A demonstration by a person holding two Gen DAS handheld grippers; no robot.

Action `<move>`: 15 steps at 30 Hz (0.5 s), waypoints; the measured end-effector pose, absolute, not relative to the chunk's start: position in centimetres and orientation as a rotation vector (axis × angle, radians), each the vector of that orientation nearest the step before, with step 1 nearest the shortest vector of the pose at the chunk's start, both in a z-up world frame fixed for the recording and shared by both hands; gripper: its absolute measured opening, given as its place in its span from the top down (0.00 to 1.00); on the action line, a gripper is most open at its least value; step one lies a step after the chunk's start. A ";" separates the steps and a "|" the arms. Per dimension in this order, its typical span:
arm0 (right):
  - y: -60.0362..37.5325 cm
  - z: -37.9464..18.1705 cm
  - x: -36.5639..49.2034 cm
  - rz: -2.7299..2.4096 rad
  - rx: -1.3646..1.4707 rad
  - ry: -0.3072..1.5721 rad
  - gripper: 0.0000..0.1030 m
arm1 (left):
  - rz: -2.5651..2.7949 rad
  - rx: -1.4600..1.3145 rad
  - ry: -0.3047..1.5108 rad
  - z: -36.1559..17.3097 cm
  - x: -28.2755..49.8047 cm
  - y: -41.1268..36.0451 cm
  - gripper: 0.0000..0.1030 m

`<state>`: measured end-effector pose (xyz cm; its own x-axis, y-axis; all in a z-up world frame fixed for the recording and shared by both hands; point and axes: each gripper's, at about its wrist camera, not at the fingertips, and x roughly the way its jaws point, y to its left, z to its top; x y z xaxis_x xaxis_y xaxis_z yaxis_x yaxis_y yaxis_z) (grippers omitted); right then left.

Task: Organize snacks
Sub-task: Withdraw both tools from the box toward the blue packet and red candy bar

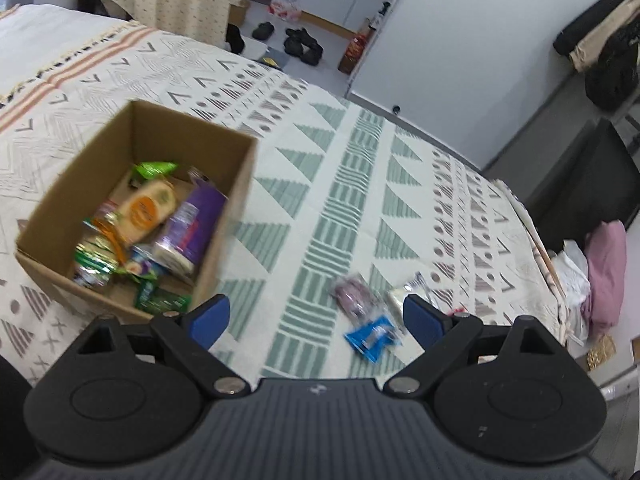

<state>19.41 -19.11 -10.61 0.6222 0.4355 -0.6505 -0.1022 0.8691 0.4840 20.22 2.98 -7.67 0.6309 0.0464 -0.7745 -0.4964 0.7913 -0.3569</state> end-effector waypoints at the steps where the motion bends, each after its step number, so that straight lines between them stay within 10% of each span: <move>1: -19.5 -10.6 19.5 0.317 0.423 0.847 0.12 | 0.326 -0.590 0.849 -7.8 20.4 2.6 0.06; 15: -24.2 -11.8 21.6 0.309 0.404 0.830 0.00 | 0.317 -0.553 0.910 -9.8 22.8 -2.4 0.00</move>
<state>21.60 -24.20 -11.77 0.6379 0.4177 -0.6470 -0.1079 0.8803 0.4620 22.80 -2.38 -9.83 0.5813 0.0291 -0.8132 -0.4824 0.8171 -0.3157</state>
